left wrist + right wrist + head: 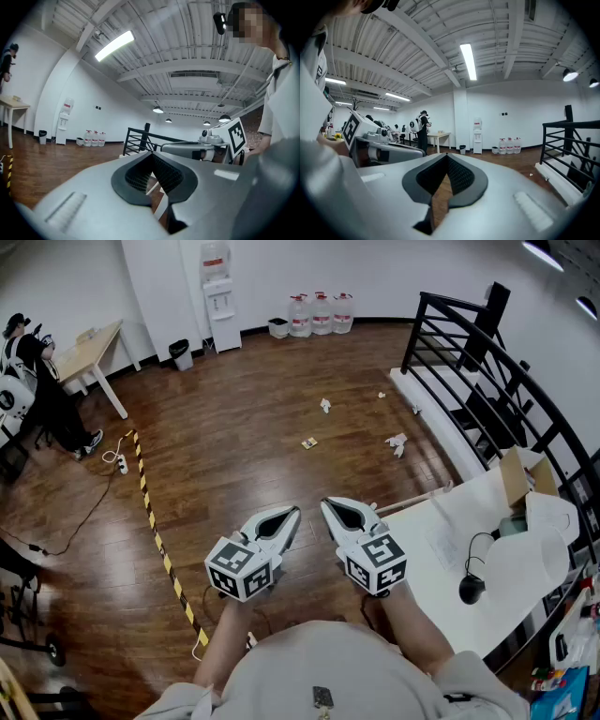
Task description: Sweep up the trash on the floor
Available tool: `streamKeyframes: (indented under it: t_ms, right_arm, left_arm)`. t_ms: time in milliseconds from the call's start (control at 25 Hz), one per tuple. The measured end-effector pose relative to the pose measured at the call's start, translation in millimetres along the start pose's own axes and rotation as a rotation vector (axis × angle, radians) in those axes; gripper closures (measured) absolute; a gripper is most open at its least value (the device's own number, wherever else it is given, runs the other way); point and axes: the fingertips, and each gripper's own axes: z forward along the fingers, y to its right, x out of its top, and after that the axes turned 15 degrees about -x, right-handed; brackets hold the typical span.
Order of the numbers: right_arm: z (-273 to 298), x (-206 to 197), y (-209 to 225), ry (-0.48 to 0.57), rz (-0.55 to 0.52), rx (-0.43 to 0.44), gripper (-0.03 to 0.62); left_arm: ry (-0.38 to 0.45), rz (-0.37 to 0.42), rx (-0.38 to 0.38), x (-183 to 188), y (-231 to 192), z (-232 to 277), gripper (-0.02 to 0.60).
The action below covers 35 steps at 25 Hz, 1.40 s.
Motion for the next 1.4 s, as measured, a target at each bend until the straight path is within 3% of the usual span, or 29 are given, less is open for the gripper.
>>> streamKeyframes:
  t_ms: [360, 600, 880, 1120, 1400]
  right_arm:
    - [19.1, 2.1, -29.0, 0.002, -0.028, -0.045, 0.594]
    - [34.7, -3.4, -17.6, -0.024, -0.031, -0.082, 0.594]
    - [80.9, -16.5, 25.8, -0.059, -0.022, -0.101, 0.594]
    - [123.9, -0.9, 94.1, -0.03, 0.0, -0.125, 0.594]
    - [159.1, 12.5, 162.5, -0.006, 0.049, -0.172, 0.594]
  left_arm:
    - [-0.023, 0.007, -0.037, -5.6, -21.9, -32.9, 0.577]
    - [-0.038, -0.014, -0.07, -13.9, -41.1, -22.9, 0.577]
    - [-0.077, -0.03, -0.103, -20.7, -86.4, 24.6, 0.577]
    - [-0.082, -0.016, -0.11, -1.5, -129.1, 90.1, 0.577]
    - [-0.122, 0.019, -0.197, 17.4, -157.0, 170.4, 0.577]
